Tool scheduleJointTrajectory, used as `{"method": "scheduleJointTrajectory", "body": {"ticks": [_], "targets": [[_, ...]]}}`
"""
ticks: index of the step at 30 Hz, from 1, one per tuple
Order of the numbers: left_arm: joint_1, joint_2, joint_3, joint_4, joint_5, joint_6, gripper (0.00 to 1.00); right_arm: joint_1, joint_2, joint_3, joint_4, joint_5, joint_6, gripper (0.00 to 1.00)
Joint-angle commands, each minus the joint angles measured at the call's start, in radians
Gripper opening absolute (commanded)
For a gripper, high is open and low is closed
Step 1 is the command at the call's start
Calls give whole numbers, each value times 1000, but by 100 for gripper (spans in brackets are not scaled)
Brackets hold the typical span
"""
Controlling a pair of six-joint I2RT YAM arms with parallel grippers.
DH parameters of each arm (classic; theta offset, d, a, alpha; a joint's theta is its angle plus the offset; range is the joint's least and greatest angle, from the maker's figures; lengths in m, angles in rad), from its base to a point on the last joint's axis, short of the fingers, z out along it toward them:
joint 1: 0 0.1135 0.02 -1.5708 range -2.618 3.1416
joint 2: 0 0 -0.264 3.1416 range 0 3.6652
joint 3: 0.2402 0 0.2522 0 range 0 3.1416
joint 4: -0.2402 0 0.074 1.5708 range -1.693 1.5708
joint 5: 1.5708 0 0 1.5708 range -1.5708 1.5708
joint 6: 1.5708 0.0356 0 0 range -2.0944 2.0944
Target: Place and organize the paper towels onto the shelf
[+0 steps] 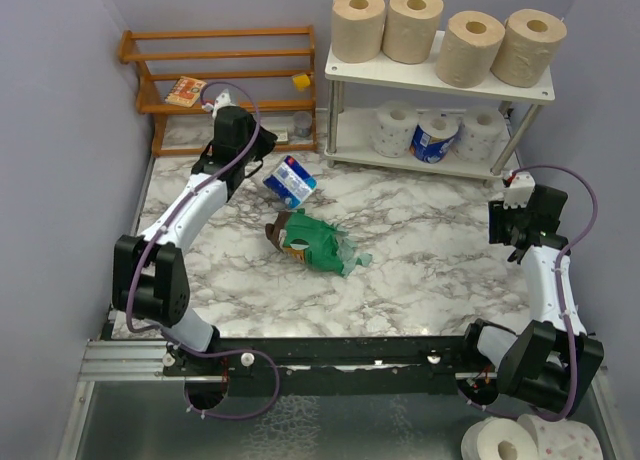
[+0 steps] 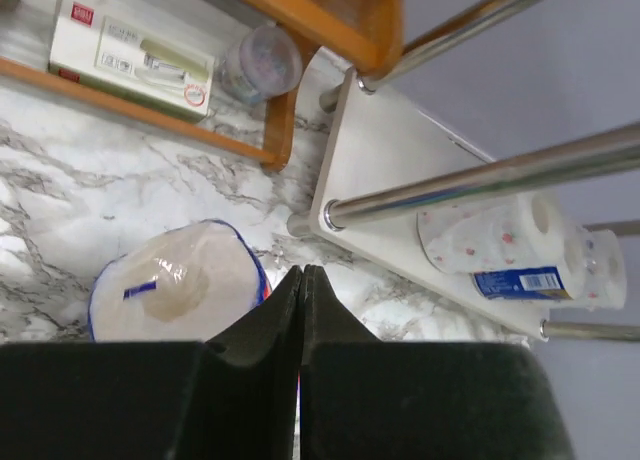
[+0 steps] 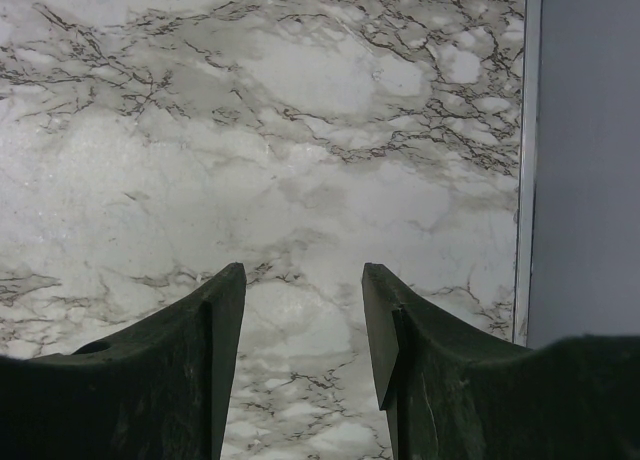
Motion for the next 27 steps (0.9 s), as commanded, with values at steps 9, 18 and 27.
{"method": "scheduleJointTrajectory", "body": {"ticks": [9, 18, 27], "targets": [[-28, -110, 97, -191, 40, 543, 0, -10, -15, 7, 5, 7, -4, 50], [45, 129, 274, -357, 225, 757, 33, -10, -18, 5, 5, 2, -4, 51], [295, 785, 1218, -1157, 964, 1081, 94, -10, -14, 8, 1, -6, -7, 51]]}}
